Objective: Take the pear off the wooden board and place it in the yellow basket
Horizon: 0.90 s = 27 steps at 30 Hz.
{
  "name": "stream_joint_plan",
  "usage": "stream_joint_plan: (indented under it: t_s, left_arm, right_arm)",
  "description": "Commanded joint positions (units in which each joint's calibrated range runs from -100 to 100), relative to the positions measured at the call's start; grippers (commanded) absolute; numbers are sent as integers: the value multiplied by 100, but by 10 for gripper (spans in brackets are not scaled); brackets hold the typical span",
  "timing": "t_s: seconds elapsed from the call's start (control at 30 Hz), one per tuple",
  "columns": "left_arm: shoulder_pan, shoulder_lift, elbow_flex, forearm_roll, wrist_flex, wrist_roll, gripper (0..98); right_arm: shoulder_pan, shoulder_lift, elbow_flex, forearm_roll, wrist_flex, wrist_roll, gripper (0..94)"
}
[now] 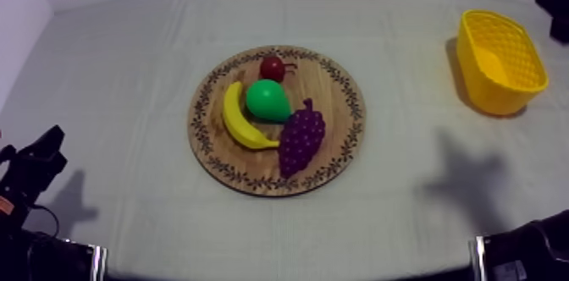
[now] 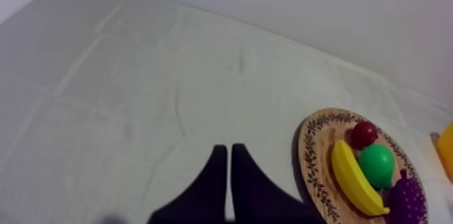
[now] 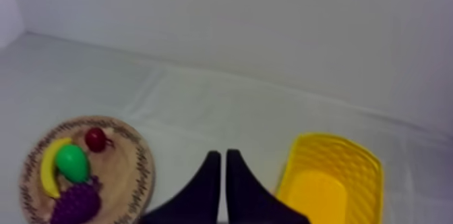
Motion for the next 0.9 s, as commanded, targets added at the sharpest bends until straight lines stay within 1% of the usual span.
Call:
stream_joint_plan:
  t_s: [0.0, 0.1, 0.27, 0.37, 0.43, 0.57, 0.73, 0.87]
  left_arm:
    - [1, 0, 2, -2, 1, 2, 1]
    - [1, 0, 2, -2, 1, 2, 1]
    - [1, 0, 2, -2, 1, 4, 1]
    - [1, 0, 2, -2, 1, 1, 1]
    - [1, 0, 2, -2, 1, 2, 1]
    - [1, 0, 2, -2, 1, 2, 1]
    - [1, 0, 2, -2, 1, 3, 1]
    - [1, 0, 2, -2, 1, 3, 1]
  right_arm:
    - [-389, 890, -1068, 93, 53, -48, 4]
    - [-701, 1528, -1567, 144, 114, -75, 4]
    - [-1031, 2555, -2032, -32, 215, 34, 7]
    - [-1220, 3021, -2003, -132, 221, 167, 48]
    - [-1287, 3232, -1888, -300, 253, 384, 98]
    - [-1403, 3484, -1628, -577, 281, 706, 237]
    - [-1537, 3636, -1364, -709, 330, 775, 439]
    - [-1620, 3676, -1221, -790, 343, 804, 543]
